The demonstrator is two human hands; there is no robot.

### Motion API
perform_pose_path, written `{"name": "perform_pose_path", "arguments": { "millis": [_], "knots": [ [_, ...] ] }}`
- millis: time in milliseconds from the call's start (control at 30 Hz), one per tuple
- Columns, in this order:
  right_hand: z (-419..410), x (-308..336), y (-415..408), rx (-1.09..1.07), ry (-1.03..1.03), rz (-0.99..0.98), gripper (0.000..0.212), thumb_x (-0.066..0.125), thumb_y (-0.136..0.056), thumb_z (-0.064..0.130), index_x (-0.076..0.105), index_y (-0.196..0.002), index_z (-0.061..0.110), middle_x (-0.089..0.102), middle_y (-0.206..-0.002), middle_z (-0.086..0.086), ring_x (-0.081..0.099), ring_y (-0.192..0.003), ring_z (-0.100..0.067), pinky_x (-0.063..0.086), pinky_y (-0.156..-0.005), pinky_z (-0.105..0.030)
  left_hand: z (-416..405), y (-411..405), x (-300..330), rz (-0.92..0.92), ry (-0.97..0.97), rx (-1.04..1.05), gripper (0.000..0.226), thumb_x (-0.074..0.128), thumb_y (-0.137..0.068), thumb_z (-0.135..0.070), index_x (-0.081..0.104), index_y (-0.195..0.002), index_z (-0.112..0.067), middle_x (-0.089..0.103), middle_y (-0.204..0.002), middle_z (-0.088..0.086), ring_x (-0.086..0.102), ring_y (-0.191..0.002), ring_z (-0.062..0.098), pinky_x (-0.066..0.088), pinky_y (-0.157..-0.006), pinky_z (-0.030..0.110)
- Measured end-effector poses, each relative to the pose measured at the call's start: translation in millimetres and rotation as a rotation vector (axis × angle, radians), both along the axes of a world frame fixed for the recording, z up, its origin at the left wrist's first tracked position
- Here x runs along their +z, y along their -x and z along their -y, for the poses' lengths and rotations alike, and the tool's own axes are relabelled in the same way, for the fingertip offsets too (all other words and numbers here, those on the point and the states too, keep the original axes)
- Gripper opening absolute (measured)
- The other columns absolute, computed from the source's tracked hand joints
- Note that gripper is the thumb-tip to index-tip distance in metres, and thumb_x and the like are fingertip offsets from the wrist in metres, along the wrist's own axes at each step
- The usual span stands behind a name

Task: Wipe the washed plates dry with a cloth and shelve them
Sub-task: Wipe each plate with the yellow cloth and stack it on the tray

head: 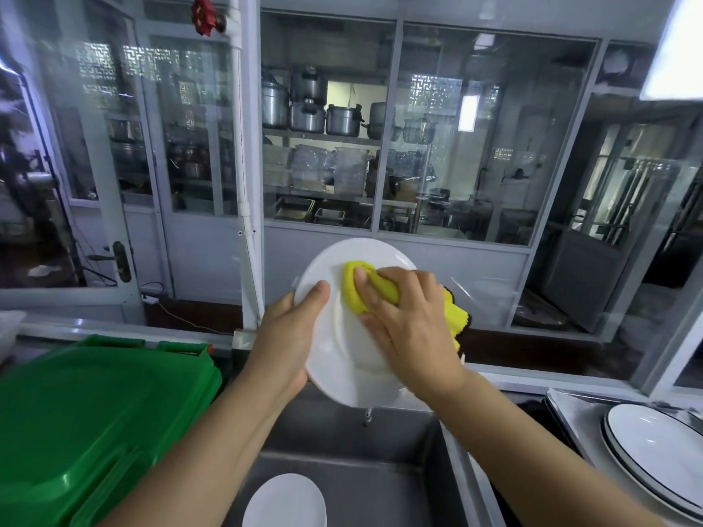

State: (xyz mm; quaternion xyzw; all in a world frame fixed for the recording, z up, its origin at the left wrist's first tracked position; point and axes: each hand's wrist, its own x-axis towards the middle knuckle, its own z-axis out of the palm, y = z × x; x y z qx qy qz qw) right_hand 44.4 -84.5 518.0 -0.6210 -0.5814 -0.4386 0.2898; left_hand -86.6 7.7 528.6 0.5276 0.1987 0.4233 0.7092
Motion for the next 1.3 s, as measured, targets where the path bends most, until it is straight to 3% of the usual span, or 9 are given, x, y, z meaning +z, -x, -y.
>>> {"name": "perform_pose_path", "arguments": {
  "millis": [267, 367, 533, 767, 867, 1000, 1067, 1200, 1300],
  "knots": [
    [17, -39, -7, 0.124, 0.089, 0.102, 0.034, 0.047, -0.101, 0.03, 0.047, -0.134, 0.024, 0.046, -0.123, -0.002, 0.046, -0.101, -0.028, 0.043, -0.081, -0.044, -11, 13, 5, -0.006, -0.07, 0.046, 0.017, 0.058, -0.092, -0.029, 0.068, -0.082, -0.019, 0.074, -0.073, -0.002, 0.069, -0.074, 0.02, 0.055, -0.069, 0.035],
    [23, -34, -30, 0.053, 0.073, 0.029, 0.034, 0.039, -0.102, 0.032, 0.046, -0.135, 0.024, 0.044, -0.123, -0.003, 0.042, -0.101, -0.028, 0.043, -0.081, -0.046, -13, 18, 3, -0.028, -0.095, 0.056, 0.016, 0.058, -0.092, -0.026, 0.067, -0.081, -0.018, 0.073, -0.07, -0.005, 0.069, -0.068, 0.015, 0.054, -0.065, 0.031],
    [16, 9, -21, 0.075, -0.045, -0.162, 0.039, 0.043, -0.098, 0.032, 0.047, -0.136, 0.026, 0.043, -0.123, -0.006, 0.038, -0.103, -0.028, 0.042, -0.088, -0.043, -11, 13, -5, -0.096, -0.187, 0.019, 0.016, 0.065, -0.087, -0.027, 0.072, -0.078, -0.016, 0.074, -0.076, 0.002, 0.07, -0.076, 0.024, 0.054, -0.079, 0.044],
    [-9, 31, 14, 0.143, 0.064, -0.103, 0.039, 0.039, -0.098, 0.039, 0.06, -0.128, 0.027, 0.059, -0.11, -0.002, 0.055, -0.1, -0.024, 0.041, -0.084, -0.044, 9, 7, -6, -0.216, -0.414, -0.058, 0.027, 0.064, -0.088, -0.032, 0.064, -0.067, -0.016, 0.061, -0.059, -0.008, 0.055, -0.057, 0.007, 0.042, -0.059, 0.027],
    [-7, 32, 0, 0.197, 0.013, -0.429, 0.041, 0.038, -0.096, 0.045, 0.06, -0.127, 0.03, 0.057, -0.103, 0.001, 0.057, -0.094, -0.017, 0.045, -0.08, -0.037, 8, 15, -4, -0.173, -0.44, -0.033, 0.029, 0.065, -0.079, -0.042, 0.069, -0.077, -0.013, 0.072, -0.073, 0.001, 0.066, -0.07, 0.018, 0.051, -0.069, 0.037],
    [-4, 26, -14, 0.298, -0.153, -0.936, 0.026, 0.041, -0.099, 0.036, 0.061, -0.115, 0.035, 0.064, -0.103, 0.007, 0.056, -0.095, -0.002, 0.046, -0.088, -0.031, 9, 24, 4, -0.113, -0.497, 0.05, 0.037, 0.06, -0.074, -0.049, 0.065, -0.076, -0.012, 0.069, -0.074, 0.012, 0.061, -0.067, 0.019, 0.046, -0.064, 0.036],
    [-3, 14, -13, 0.399, -0.198, -1.137, 0.023, 0.042, -0.102, 0.03, 0.061, -0.11, 0.041, 0.066, -0.106, 0.012, 0.06, -0.101, -0.005, 0.048, -0.092, -0.035, 10, 28, 10, -0.053, -0.491, 0.089, 0.034, 0.06, -0.075, -0.05, 0.067, -0.077, -0.017, 0.07, -0.08, 0.008, 0.065, -0.073, 0.022, 0.049, -0.063, 0.034],
    [-1, -4, -4, 0.549, -0.267, -1.488, 0.023, 0.051, -0.096, 0.036, 0.056, -0.119, 0.035, 0.066, -0.115, -0.001, 0.065, -0.104, -0.021, 0.053, -0.092, -0.047, 16, 25, 7, 0.041, -0.474, 0.077, 0.014, 0.064, -0.083, -0.04, 0.066, -0.083, -0.027, 0.072, -0.075, -0.014, 0.066, -0.07, 0.0, 0.049, -0.059, 0.014],
    [8, -1, -10, 0.56, -0.309, -1.493, 0.026, 0.061, -0.089, 0.031, 0.06, -0.114, 0.032, 0.071, -0.104, 0.002, 0.067, -0.099, -0.023, 0.056, -0.085, -0.043, 11, 25, -2, -0.004, -0.419, -0.067, 0.006, 0.067, -0.077, -0.025, 0.069, -0.082, -0.026, 0.07, -0.068, -0.014, 0.063, -0.059, -0.002, 0.043, -0.047, 0.01]
  ]
}}
